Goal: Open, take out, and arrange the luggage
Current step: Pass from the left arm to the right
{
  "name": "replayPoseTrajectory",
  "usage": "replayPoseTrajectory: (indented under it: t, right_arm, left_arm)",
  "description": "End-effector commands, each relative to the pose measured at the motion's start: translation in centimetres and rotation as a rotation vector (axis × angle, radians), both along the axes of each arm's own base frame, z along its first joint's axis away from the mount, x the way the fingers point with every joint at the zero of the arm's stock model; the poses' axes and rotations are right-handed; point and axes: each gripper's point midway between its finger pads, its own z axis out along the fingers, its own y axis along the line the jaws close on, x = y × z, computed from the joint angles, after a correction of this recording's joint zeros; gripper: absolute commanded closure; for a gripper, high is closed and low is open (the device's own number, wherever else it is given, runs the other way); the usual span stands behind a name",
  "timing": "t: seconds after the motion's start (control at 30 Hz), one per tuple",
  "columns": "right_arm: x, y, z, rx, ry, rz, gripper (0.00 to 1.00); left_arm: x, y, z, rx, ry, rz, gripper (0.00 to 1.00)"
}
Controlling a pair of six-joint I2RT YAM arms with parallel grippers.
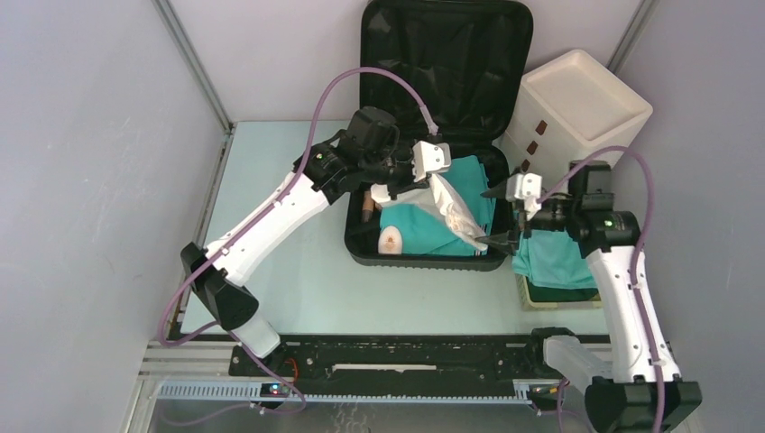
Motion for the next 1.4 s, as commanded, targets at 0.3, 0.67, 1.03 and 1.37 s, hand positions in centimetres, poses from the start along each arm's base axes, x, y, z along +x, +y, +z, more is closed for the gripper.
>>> replayPoseTrajectory:
  t: [0.3,0.67,1.03,1.37]
  right_arm:
    - [-0.4,5.2,0.7,0.048,0.213,0.024,0.0]
    - [2.7,6.1,0.9,0.082,0.267,-0.101,0.24]
    - [0.5,3.1,3.1,0.083,0.198,-0.107,1.0]
    - [-1.3,-2.4,3.6,0.013,0.343,-0.317,1.0]
  left_arm:
    - [-2.6,-1.3,5.0,-0.189,0.257,0.068,1.0]
    - [-3.5,-1.9,6.5,-0.248,0.326,0.047,1.0]
    - [-3.5,-0.1,5.3,-0.238,0.349,0.084,0.98]
    - [-6.2,0.7,6.4,-0.311,0.413,0.049,0.25]
